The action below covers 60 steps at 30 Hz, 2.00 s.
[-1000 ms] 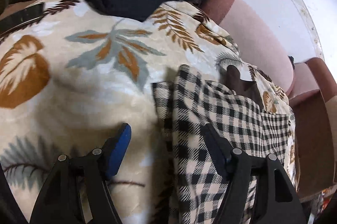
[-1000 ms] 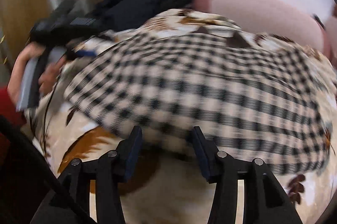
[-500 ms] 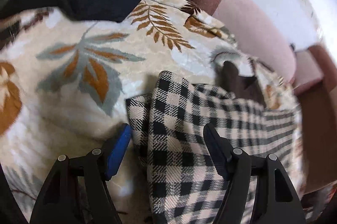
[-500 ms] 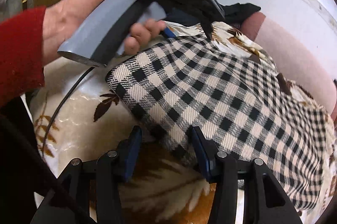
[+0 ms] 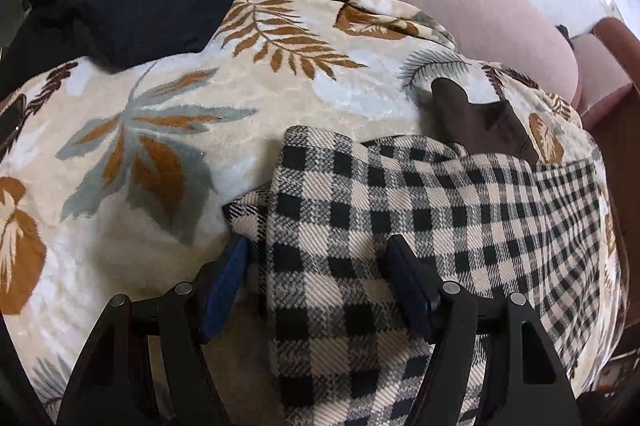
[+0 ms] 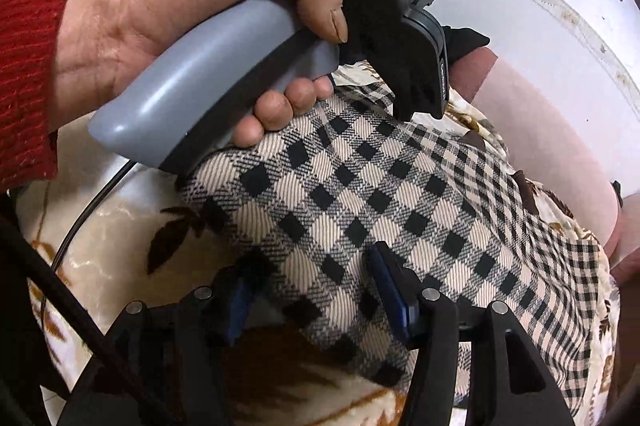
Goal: Fold large clothes
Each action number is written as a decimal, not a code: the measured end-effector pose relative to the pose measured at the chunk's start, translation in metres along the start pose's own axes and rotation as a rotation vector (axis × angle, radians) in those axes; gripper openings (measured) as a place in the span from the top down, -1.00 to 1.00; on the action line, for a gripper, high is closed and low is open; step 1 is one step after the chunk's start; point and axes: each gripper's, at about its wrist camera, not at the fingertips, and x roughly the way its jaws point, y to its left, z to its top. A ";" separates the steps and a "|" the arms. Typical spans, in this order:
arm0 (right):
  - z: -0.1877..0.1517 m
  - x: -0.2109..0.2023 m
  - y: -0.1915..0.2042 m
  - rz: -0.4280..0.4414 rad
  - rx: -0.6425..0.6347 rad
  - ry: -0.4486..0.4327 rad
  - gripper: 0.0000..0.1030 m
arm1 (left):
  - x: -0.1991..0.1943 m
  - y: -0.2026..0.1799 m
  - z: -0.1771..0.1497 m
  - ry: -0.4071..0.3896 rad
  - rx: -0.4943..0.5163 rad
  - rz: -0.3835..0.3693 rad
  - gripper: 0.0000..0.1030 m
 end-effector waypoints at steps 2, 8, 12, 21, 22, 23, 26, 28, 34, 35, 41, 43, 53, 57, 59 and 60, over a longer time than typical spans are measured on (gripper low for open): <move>0.003 0.005 -0.001 -0.008 -0.011 -0.001 -0.19 | 0.002 0.003 0.002 0.002 -0.018 -0.011 -0.36; 0.009 0.011 0.004 -0.027 -0.028 -0.002 -0.20 | 0.008 0.013 0.008 0.003 -0.061 -0.037 -0.36; 0.014 0.016 0.003 -0.016 -0.022 -0.002 -0.20 | 0.010 0.011 0.010 0.000 -0.049 -0.031 -0.36; 0.021 0.025 0.002 -0.018 -0.027 -0.001 -0.20 | 0.013 0.009 0.010 -0.004 -0.030 -0.020 -0.36; 0.021 0.024 0.003 -0.021 -0.027 -0.002 -0.20 | 0.013 0.009 0.010 -0.004 -0.030 -0.020 -0.36; 0.021 0.024 0.004 -0.021 -0.028 -0.003 -0.20 | 0.013 0.009 0.010 -0.004 -0.031 -0.019 -0.36; 0.021 0.026 0.003 -0.019 -0.026 -0.004 -0.19 | 0.013 0.008 0.010 -0.004 -0.030 -0.018 -0.36; 0.020 0.024 0.007 -0.014 -0.024 -0.006 -0.14 | 0.013 0.007 0.010 -0.002 -0.018 -0.020 -0.33; 0.019 0.019 0.005 -0.029 -0.004 -0.014 0.64 | 0.001 0.008 0.014 -0.019 -0.060 -0.115 0.79; 0.020 0.017 0.001 -0.023 0.014 -0.019 0.70 | -0.002 0.008 0.013 -0.026 -0.076 -0.125 0.80; 0.021 -0.007 -0.023 0.005 0.063 -0.058 0.80 | -0.028 -0.004 0.016 -0.076 -0.103 -0.144 0.81; 0.022 -0.019 -0.033 0.010 0.068 -0.078 0.81 | -0.036 -0.011 0.019 -0.078 -0.111 -0.156 0.81; 0.006 -0.060 -0.124 -0.012 0.210 -0.132 0.83 | -0.062 -0.111 0.056 -0.083 0.000 -0.110 0.81; -0.012 -0.070 -0.170 -0.017 0.287 -0.117 0.84 | -0.058 -0.171 0.064 -0.087 0.057 -0.093 0.81; -0.022 -0.075 -0.188 -0.023 0.322 -0.114 0.84 | -0.053 -0.206 0.067 -0.083 0.091 -0.089 0.81; -0.030 -0.080 -0.199 -0.030 0.353 -0.113 0.84 | -0.050 -0.218 0.067 -0.081 0.103 -0.087 0.81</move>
